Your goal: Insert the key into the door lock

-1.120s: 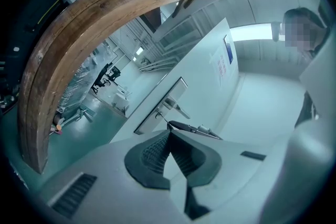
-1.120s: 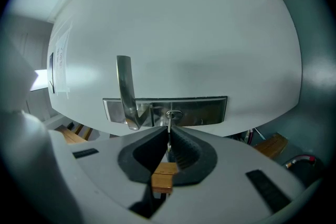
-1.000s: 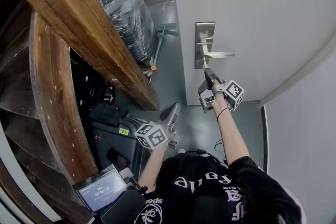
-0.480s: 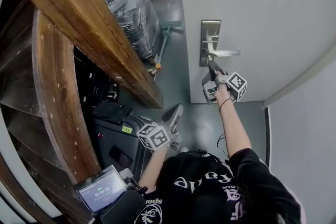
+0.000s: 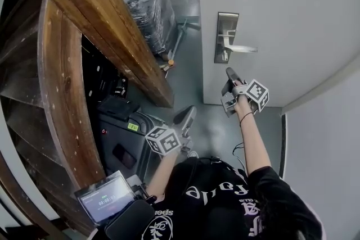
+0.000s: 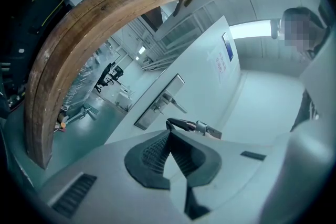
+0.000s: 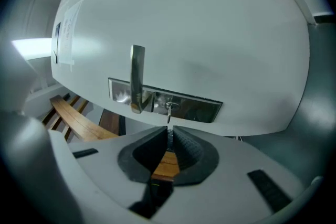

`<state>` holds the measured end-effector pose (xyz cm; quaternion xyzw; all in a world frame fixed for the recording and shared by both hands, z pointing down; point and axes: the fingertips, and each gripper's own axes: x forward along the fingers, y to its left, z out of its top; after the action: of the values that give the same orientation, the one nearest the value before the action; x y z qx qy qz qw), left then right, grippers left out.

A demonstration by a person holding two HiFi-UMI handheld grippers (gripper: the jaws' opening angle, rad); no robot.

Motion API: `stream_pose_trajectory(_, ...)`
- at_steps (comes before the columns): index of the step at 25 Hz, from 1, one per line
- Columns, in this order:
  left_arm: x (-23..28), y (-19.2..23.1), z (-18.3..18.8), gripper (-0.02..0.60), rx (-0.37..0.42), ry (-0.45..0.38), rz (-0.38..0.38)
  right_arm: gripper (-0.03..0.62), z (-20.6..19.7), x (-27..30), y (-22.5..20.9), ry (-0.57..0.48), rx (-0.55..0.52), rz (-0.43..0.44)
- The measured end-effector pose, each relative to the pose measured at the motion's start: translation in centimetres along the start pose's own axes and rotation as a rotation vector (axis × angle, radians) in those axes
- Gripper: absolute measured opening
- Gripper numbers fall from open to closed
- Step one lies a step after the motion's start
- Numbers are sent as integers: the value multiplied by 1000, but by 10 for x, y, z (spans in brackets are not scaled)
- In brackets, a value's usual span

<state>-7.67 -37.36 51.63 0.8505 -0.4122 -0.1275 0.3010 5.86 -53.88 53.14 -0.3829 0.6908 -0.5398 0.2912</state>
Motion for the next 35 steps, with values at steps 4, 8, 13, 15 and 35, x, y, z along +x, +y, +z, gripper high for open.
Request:
stream_pose_trajectory(4,-3,-19,-14,5,5,6,9,34,-24,-47,15,83,-105,42)
stream_pose_trajectory(8,-7,-40,-34,5,3,18,22,34,-46,-89,22,168,-172,55)
stream_pose_trajectory(13,-10,-66,-60,5,12,44,26,34,-66,-132,25,220,-193,57)
stream_pose_trajectory(15,-13,-75,-70,5,12,52,29,34,-76,-148,21,251,-228,43)
stream_pose_trajectory(35,-203,-147,-143,5,80,147,-90,23,-279,-331,59,282,-434,-27)
